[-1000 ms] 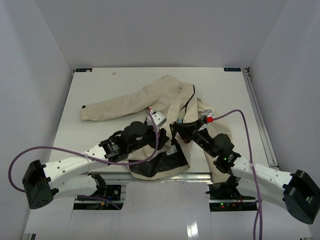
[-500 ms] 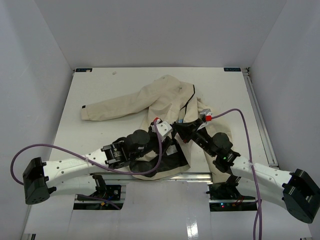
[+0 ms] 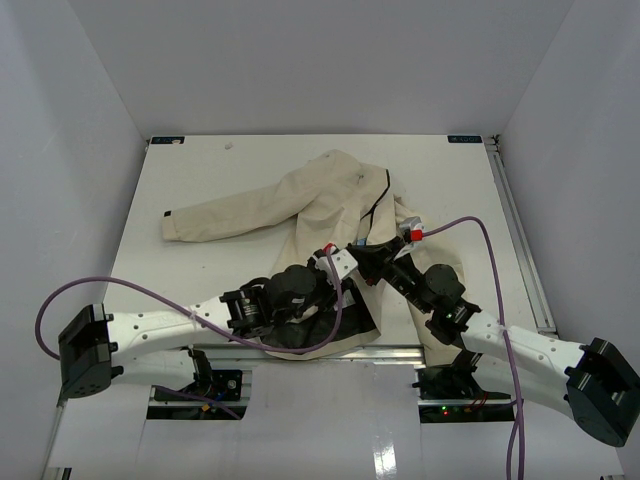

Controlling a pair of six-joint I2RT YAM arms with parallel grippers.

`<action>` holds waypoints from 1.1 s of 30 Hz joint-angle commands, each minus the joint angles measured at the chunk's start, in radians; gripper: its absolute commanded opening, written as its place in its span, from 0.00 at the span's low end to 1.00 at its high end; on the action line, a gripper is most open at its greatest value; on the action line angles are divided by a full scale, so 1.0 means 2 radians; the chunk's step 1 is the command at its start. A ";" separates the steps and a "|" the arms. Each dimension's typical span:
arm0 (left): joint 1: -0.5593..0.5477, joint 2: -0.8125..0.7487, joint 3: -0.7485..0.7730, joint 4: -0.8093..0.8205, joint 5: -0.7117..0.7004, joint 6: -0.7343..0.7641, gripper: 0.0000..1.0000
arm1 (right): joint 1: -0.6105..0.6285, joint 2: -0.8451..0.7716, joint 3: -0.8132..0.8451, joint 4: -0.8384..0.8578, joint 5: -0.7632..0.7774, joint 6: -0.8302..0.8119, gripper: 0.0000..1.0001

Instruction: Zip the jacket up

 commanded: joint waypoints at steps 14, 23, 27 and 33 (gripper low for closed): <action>-0.012 -0.044 -0.002 0.028 0.002 -0.012 0.00 | -0.002 0.003 0.009 0.018 0.024 0.016 0.08; -0.015 -0.104 -0.028 0.038 0.028 -0.026 0.00 | -0.024 0.051 0.024 0.024 0.038 0.026 0.08; -0.016 -0.135 -0.039 0.042 0.032 -0.026 0.00 | -0.038 0.078 0.031 0.025 0.031 0.035 0.08; -0.016 -0.160 -0.050 0.045 0.026 -0.026 0.00 | -0.052 0.101 0.032 0.033 0.025 0.043 0.08</action>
